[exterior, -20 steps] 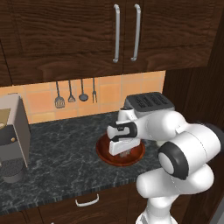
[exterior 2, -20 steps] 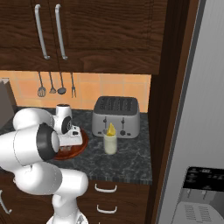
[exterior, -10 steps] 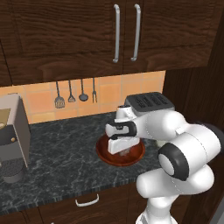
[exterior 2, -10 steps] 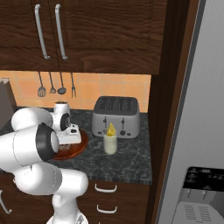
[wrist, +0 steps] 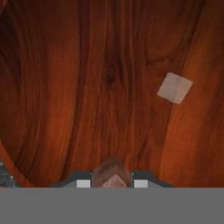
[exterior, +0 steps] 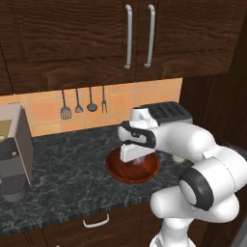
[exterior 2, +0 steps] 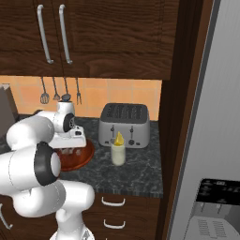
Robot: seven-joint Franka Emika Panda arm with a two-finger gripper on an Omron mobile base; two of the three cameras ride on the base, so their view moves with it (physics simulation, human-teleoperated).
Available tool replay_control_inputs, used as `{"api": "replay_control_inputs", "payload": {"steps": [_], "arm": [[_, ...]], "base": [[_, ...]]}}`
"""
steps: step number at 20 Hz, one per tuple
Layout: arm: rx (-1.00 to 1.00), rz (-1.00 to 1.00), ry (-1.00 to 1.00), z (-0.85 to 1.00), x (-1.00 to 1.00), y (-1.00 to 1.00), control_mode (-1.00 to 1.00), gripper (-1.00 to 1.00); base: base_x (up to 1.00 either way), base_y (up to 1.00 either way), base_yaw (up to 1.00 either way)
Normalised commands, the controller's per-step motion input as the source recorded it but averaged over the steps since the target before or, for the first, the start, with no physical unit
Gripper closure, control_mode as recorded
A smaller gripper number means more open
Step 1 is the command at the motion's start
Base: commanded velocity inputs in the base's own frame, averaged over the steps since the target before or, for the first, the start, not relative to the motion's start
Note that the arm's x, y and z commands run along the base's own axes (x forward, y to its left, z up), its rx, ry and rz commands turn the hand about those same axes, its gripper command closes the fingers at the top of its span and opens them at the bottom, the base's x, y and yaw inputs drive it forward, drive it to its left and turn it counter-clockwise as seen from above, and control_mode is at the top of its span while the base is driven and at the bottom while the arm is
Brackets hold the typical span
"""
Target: Grab a lemon wedge from the fridge and one ice cube from the ice bowl, and put them in the glass of lemonade.
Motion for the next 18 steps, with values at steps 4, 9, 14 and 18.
{"api": "replay_control_inputs", "payload": {"steps": [4, 9, 14, 18], "arm": [[0.05, 0.00, 0.00, 0.02, 0.00, -0.09, -1.00, 1.00], [0.03, 0.00, -0.05, 0.05, -0.09, 0.00, -1.00, 1.00], [0.02, 0.00, -0.18, 0.39, -0.10, 0.00, -1.00, 1.00], [-0.04, 0.00, -0.16, 0.70, -0.13, -0.11, -1.00, 1.00]], "base": [[0.00, 0.00, 0.00], [0.00, 0.00, 0.00], [0.00, 0.00, 0.00], [0.00, 0.00, 0.00]]}}
